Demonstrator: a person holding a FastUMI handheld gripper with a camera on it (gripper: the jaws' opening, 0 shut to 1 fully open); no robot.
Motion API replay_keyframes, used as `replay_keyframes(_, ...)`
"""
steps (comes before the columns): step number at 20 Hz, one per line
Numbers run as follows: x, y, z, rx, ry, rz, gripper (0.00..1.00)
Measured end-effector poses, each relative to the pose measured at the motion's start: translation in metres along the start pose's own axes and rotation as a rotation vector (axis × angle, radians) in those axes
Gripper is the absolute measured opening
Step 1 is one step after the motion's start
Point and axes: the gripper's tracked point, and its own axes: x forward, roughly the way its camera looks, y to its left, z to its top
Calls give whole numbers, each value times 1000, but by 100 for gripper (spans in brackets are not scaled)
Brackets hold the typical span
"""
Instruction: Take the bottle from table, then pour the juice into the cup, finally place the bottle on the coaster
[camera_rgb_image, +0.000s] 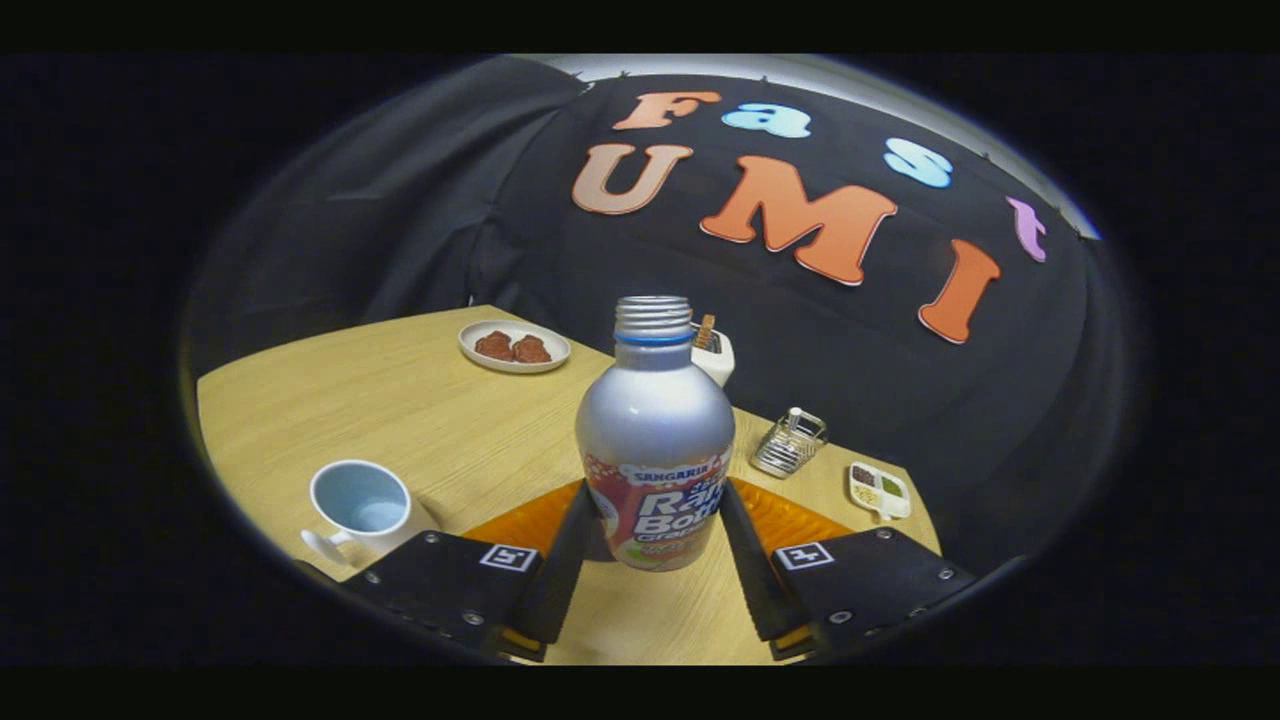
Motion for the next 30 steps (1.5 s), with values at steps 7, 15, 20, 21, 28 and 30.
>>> replay_keyframes(7,24,22,-15,168,0,80,72)
replay_keyframes(15,51,29,-36,258,4,99,72)
replay_keyframes(20,56,29,-44,270,5,98,72)
replay_keyframes(21,56,29,-46,272,3,99,71)
replay_keyframes(28,55,26,-46,245,-7,81,77)
replay_keyframes(30,55,24,-47,240,-5,72,78)
